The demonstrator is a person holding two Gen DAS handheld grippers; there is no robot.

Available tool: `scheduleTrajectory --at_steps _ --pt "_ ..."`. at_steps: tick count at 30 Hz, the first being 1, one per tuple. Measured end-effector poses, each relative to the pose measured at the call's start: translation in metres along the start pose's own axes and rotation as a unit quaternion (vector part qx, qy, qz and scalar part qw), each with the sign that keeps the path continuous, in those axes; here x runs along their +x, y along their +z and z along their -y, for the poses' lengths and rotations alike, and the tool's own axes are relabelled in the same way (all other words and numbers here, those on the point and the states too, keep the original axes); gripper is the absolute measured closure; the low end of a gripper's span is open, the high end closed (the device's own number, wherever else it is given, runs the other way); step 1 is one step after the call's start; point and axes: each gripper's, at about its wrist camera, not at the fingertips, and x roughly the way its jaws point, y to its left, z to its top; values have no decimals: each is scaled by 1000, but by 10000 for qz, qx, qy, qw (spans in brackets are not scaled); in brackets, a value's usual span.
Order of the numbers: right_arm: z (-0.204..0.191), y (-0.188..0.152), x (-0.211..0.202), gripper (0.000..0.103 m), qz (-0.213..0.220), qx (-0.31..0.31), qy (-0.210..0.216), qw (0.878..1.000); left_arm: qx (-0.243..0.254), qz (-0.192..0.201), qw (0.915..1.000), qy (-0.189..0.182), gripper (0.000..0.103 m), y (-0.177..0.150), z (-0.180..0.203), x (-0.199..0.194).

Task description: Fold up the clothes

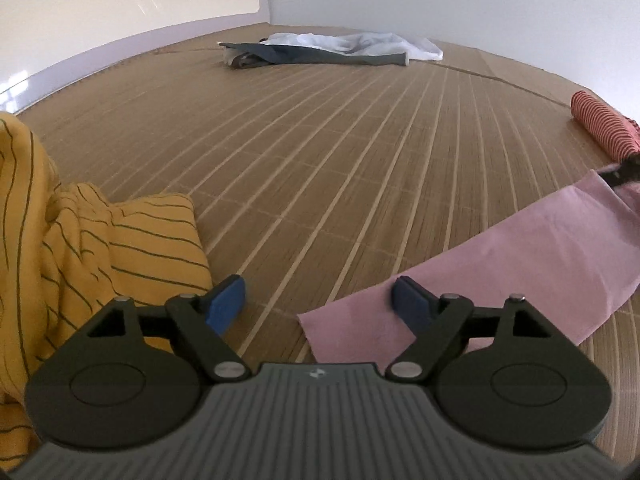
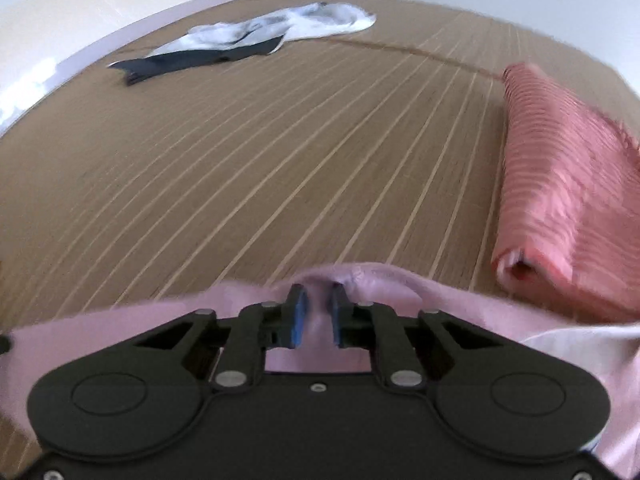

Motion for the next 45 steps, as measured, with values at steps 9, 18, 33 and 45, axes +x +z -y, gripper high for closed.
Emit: scheduleTrajectory --at_steps 9,18,33,45 --pt "12 29 16 83 181 199 -25 9996 441 563 9974 -14 18 19 13 -43" --pt "-128 -75 -90 58 792 -2400 1801 9506 -610 1016 9924 -340 18 24 -28 -67" --pt "-287 -126 -53 99 696 -3500 1709 9184 -1691 1459 9706 -902 17 21 -67 -97" --pt "-306 -16 3 99 904 -1706 1646 9673 -2078 1644 9635 -392 17 16 -93 -111"
